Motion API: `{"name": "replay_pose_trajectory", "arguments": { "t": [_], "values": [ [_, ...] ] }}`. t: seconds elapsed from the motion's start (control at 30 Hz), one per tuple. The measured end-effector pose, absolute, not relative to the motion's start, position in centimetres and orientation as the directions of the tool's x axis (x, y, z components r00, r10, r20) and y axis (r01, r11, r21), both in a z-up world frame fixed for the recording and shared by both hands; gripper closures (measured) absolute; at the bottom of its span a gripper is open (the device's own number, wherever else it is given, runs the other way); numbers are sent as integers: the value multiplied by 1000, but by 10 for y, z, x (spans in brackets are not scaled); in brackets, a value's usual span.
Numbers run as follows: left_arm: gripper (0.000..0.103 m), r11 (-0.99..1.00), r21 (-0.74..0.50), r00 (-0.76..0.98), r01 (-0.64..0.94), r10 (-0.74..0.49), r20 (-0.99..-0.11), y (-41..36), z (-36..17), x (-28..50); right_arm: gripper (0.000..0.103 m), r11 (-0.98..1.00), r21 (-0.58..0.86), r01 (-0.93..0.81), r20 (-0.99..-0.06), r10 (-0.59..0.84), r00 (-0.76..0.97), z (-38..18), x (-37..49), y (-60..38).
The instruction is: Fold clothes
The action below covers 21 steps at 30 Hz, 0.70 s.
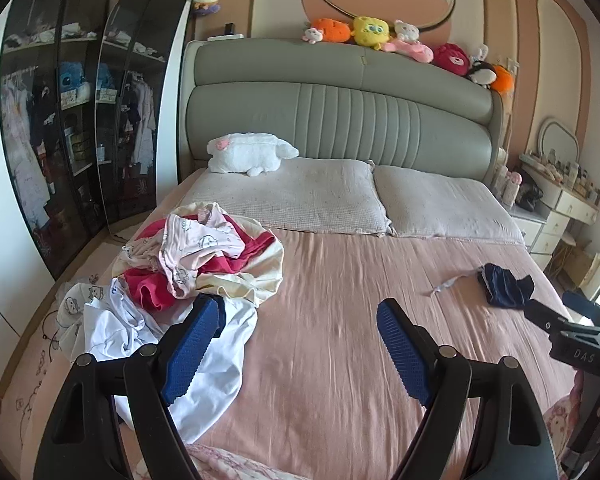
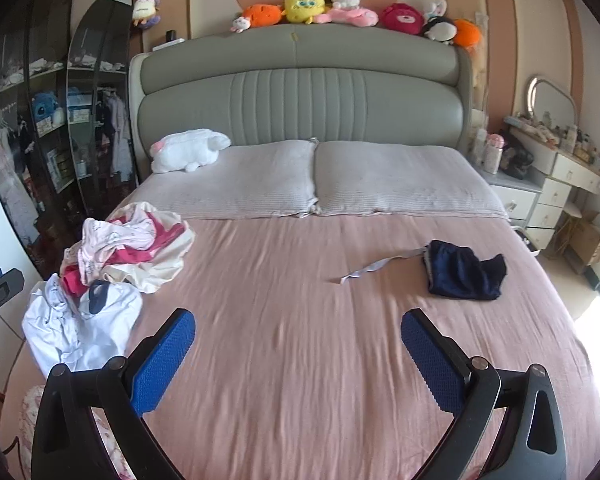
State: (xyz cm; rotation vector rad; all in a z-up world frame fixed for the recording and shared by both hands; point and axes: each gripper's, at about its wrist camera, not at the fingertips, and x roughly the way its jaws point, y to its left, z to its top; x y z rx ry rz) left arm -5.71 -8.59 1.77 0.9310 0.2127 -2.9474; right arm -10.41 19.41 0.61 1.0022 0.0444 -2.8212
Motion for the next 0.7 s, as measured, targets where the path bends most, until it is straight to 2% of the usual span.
{"name": "replay_pose_trajectory", "arguments": {
  "t": [0.17,0.37,0.7],
  "values": [
    [22,-969,-71,-784,237,-148,-603,-156,5,-69,0,-938,134,319,-645,-327,-691,-7,-135,138],
    [22,-939,-71,-708,337,-203,-676,-230,-50,-105,0,-879,167,447,-664,-436,-608,-30,-180,47],
    [22,-916,-111,-633,385,-175,-754,-290,-134,-146,0,-744,73,664,-738,-487,-466,-97,-252,-152]
  ]
}}
